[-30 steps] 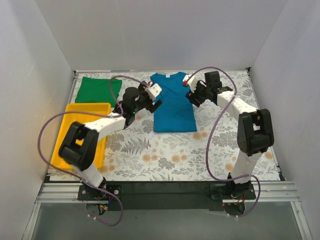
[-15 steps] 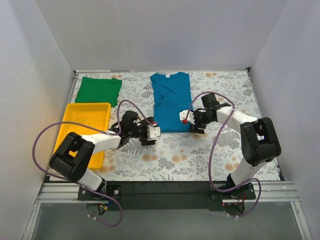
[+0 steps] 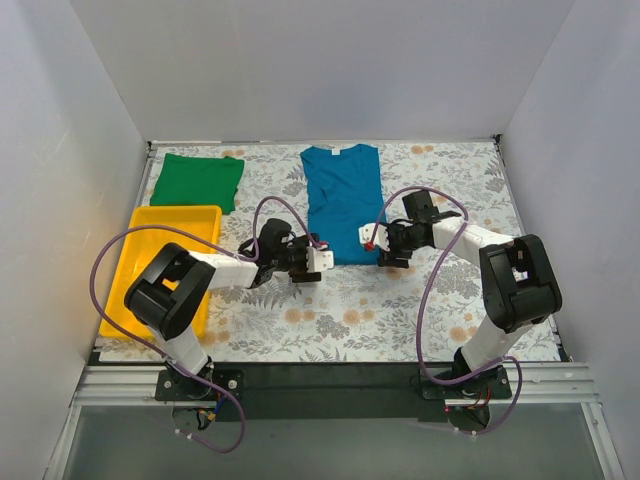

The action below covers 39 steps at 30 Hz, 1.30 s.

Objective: Fold and stack the t-shirts
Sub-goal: Fold the tshirt

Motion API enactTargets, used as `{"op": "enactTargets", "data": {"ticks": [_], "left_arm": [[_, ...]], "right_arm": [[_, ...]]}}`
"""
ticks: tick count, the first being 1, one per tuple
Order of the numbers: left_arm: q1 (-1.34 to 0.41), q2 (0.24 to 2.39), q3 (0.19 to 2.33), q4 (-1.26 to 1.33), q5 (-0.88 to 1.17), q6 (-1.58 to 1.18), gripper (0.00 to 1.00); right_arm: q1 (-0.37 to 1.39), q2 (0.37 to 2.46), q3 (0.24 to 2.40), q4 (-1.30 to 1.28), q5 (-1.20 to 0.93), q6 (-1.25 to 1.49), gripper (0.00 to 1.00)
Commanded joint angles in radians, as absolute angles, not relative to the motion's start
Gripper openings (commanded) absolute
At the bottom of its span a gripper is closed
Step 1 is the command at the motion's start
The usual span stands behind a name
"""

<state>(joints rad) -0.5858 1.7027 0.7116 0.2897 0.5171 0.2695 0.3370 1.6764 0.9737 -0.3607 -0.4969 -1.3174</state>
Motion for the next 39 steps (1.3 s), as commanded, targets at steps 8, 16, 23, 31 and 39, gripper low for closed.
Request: {"op": "enactTargets", "data": {"ticks": [8,16,23,31,39], "left_arm": [[-0.606,1.729,0.712,0.380,0.394,0.268,0.47],[-0.612,1.767,0.703,0.448,0.310,0.264,0.41],[-0.620,1.763,0.712,0.414,0.337,0.256,0.10],[-0.693,1.499,0.605,0.186,0.504,0.203,0.00],[-1.014,1.116,0.548,-0.153,0.483,-0.038,0.00]], "right_arm": [[0.359,1.660,0.928,-0.330,-0.496,-1.332,0.68],[0.365,1.749,0.983,-0.279,-0.396,-1.240,0.55],[0.365,1.733,0.960,-0.282,-0.414,-1.239,0.19],[0.365,1.568,0.885,-0.564,-0.537,-1.347,0.01],[0.371,1.130,0.684,-0.879,-0.600,-1.457,0.01]]}}
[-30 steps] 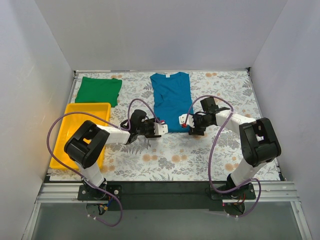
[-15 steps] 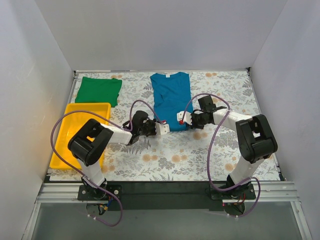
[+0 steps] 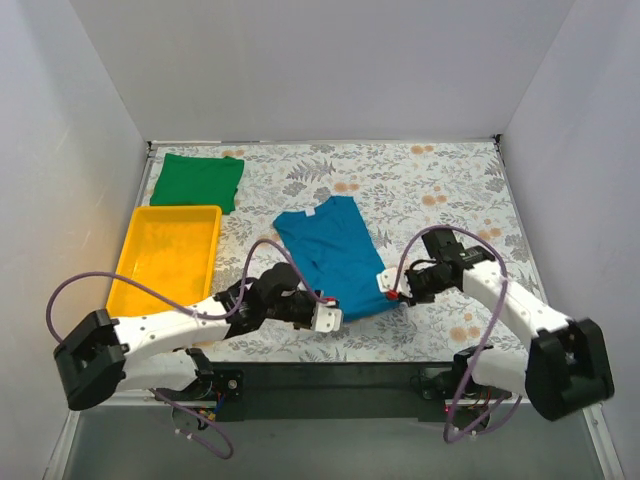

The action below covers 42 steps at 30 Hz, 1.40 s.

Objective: Fold and stack the t-shirts
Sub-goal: Fold the tshirt

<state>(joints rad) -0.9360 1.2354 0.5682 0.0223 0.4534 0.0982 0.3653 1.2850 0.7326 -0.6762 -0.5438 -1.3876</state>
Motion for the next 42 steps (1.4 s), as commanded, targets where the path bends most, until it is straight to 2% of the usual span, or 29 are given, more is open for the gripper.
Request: {"op": "enactTargets", "data": {"ticks": [1,4,8,14,22,32,38,42], "left_arm": [[-1.082,1.082,0.542,-0.164,0.480,-0.123,0.00],[-1.167,0.948,0.515,-0.202,0.477,-0.256,0.00],[-1.186,0.885,0.494,-0.232,0.451,-0.319,0.00],[-1.187,0.879,0.508,-0.259,0.448,-0.383,0.00],[-1.187,0.825,0.506,-0.281,0.405,-0.453,0.00],[-1.183,0.727,0.457,-0.292,0.098,-0.334,0.00],[-1.115,0.719,0.388,-0.190,-0.055,-0.275,0.00],[-0.958,0.764,0.359,-0.094,-0.038,-0.239,0.00]], "right_arm": [[0.373,1.080,0.667,-0.903,-0.607,-1.459,0.01],[0.385,0.927,0.635,-0.963,-0.626,-1.444,0.01],[0.391,0.888,0.707,-0.969,-0.664,-1.408,0.01],[0.428,1.026,0.853,-0.966,-0.725,-1.402,0.01],[0.572,1.221,1.050,-0.884,-0.700,-1.332,0.01],[0.589,1.540,1.345,-0.772,-0.670,-1.247,0.01],[0.595,1.757,1.505,-0.721,-0.669,-1.163,0.01],[0.595,1.839,1.581,-0.687,-0.647,-1.115,0.01]]}}
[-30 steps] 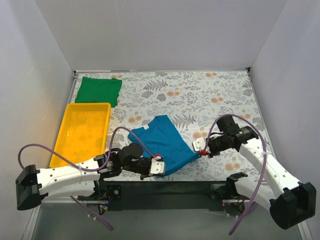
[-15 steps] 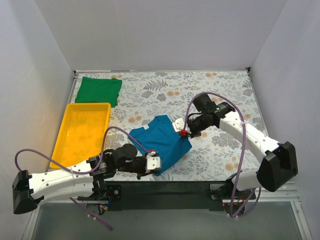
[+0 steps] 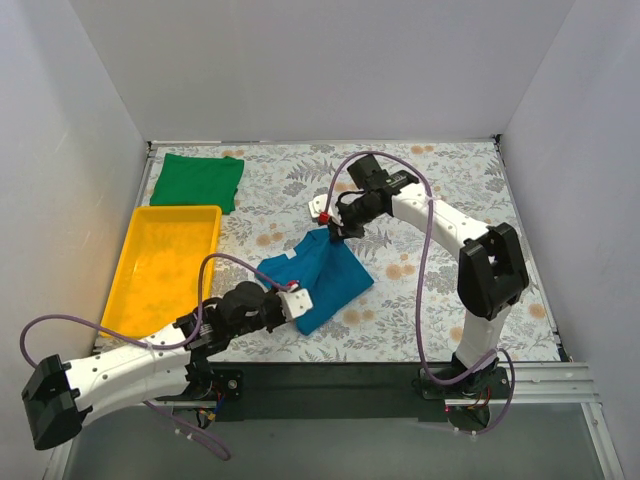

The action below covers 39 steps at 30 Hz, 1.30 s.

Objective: Fold and stack the t-shirts
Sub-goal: Fold the tshirt

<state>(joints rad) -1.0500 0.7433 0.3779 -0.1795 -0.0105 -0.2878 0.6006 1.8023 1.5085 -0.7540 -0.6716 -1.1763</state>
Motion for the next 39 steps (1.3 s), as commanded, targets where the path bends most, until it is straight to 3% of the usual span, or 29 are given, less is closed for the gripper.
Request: {"op": "enactTargets", "data": {"ticks": [1,9,39], "left_arm": [[-0.930,0.793,0.357,-0.056,-0.025,-0.235,0.00],[-0.825,0.910,0.396,0.025,-0.002,-0.212,0.00],[-0.821,0.844,0.373,-0.067,-0.032,-0.304,0.00]], "right_arm": [[0.595,1.851,1.588,-0.681,-0.644,-1.106,0.01],[0.595,1.928,1.626,-0.594,-0.615,-1.028,0.01],[0.635,2.069,1.736,-0.554,-0.571,-0.907,0.01]]}}
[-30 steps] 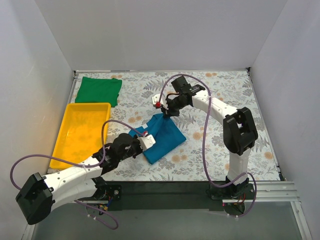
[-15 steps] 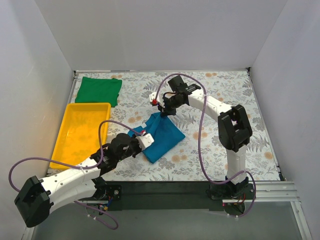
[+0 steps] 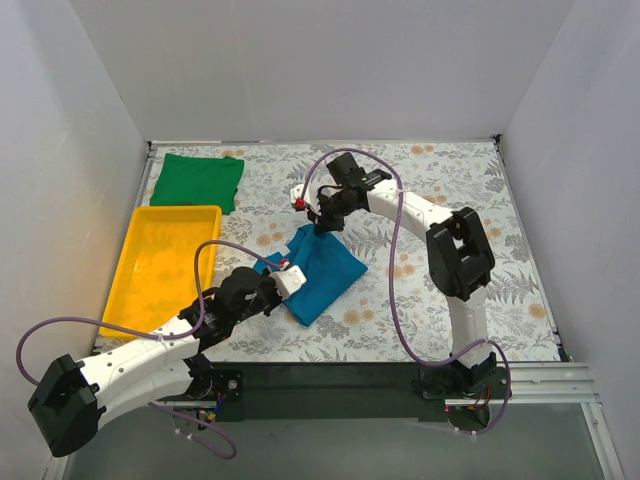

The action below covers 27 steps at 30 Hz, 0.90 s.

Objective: Fold and stack the t-shirts
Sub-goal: Fold the tshirt

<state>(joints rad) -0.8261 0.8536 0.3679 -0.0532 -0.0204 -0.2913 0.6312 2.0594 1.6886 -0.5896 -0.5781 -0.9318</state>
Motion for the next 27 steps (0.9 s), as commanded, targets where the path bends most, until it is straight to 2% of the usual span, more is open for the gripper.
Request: {"op": "enactTargets", "data": {"ticks": [1,9,10,11,13,14,16,17,18,20,21,23,24,26,27], "left_arm": [[-0.821,0.844,0.374,-0.071,-0.034,-0.307,0.00],[-0.821,0.836,0.380,-0.106,-0.101,-0.353,0.00],[-0.821,0.841,0.383,-0.103,-0.177,-0.373,0.12],[-0.821,0.853,0.382,-0.095,-0.237,-0.392,0.23],[-0.821,0.877,0.396,-0.054,-0.445,-0.455,0.50],[-0.816,0.894,0.403,-0.048,-0.486,-0.457,0.65],[-0.805,0.954,0.426,-0.017,-0.575,-0.459,0.74],[-0.786,0.998,0.455,-0.006,-0.689,-0.468,0.79],[-0.773,1.017,0.477,0.023,-0.740,-0.482,0.82],[-0.718,1.037,0.514,0.020,-0.810,-0.566,0.85],[-0.697,1.028,0.555,-0.023,-0.805,-0.599,0.85],[-0.642,0.990,0.598,-0.095,-0.763,-0.738,0.86],[-0.623,0.977,0.641,-0.179,-0.677,-0.786,0.86],[-0.583,0.944,0.676,-0.247,-0.571,-0.871,0.86],[-0.578,0.936,0.710,-0.306,-0.448,-0.897,0.84]], "right_arm": [[0.637,2.072,1.738,-0.555,-0.569,-0.905,0.01],[0.652,2.111,1.781,-0.540,-0.548,-0.855,0.01],[0.655,2.126,1.789,-0.532,-0.531,-0.839,0.04],[0.658,2.135,1.798,-0.517,-0.525,-0.822,0.12],[0.661,2.151,1.822,-0.486,-0.484,-0.743,0.19],[0.664,2.169,1.833,-0.453,-0.465,-0.714,0.21],[0.663,2.180,1.841,-0.410,-0.414,-0.613,0.34],[0.664,2.186,1.841,-0.388,-0.361,-0.583,0.39],[0.664,2.187,1.838,-0.352,-0.336,-0.530,0.49],[0.664,2.168,1.809,-0.313,-0.252,-0.479,0.57],[0.664,2.155,1.795,-0.276,-0.229,-0.448,0.66],[0.658,2.117,1.755,-0.244,-0.186,-0.424,0.71],[0.655,2.108,1.749,-0.230,-0.166,-0.388,0.76],[0.632,2.082,1.737,-0.227,-0.208,-0.373,0.76],[0.623,2.074,1.724,-0.230,-0.244,-0.361,0.76]]}}
